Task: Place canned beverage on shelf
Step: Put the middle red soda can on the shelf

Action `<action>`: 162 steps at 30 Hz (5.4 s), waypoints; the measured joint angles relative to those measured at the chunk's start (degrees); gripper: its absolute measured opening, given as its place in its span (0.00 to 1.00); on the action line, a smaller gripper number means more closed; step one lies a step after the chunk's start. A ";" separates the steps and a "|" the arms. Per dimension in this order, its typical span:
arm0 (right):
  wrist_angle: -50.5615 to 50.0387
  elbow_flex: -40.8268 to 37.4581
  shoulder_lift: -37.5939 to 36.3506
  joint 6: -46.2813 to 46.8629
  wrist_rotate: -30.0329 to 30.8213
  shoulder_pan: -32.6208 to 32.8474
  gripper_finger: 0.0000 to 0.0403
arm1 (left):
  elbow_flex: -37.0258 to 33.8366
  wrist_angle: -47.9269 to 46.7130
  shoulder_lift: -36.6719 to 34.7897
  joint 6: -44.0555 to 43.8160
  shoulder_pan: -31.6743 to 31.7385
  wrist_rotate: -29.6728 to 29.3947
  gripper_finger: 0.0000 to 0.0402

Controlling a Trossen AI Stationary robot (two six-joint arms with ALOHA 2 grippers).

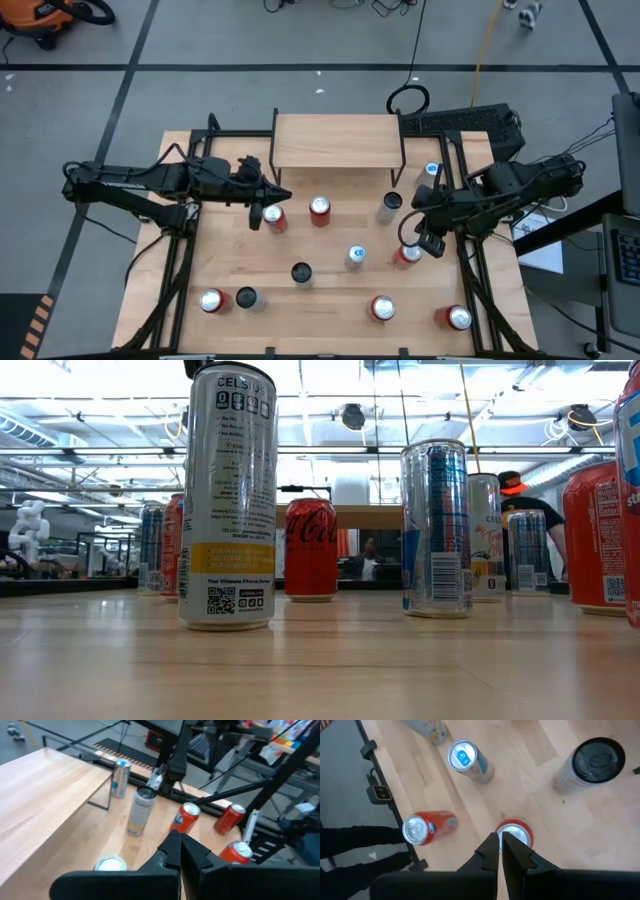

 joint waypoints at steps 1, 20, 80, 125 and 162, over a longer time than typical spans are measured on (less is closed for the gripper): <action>-0.08 0.00 -0.13 -0.03 0.00 0.00 0.00 | 0.00 -0.03 0.00 0.14 0.00 -0.39 0.00; -2.48 -0.07 -0.20 -10.10 0.99 5.40 0.00 | 0.00 3.68 0.00 -7.39 0.00 -6.05 0.00; 26.39 -38.06 -6.84 -8.93 -4.83 2.08 0.85 | 0.00 4.14 0.13 -9.14 -0.48 -4.75 0.00; 37.73 -44.26 -2.34 -15.08 -4.88 1.25 0.84 | 0.00 4.55 0.13 -9.53 -0.48 -4.48 0.00; 35.38 -33.77 -2.95 -11.60 -4.85 -0.15 0.68 | 0.00 3.96 0.13 -9.47 -0.48 -4.50 0.00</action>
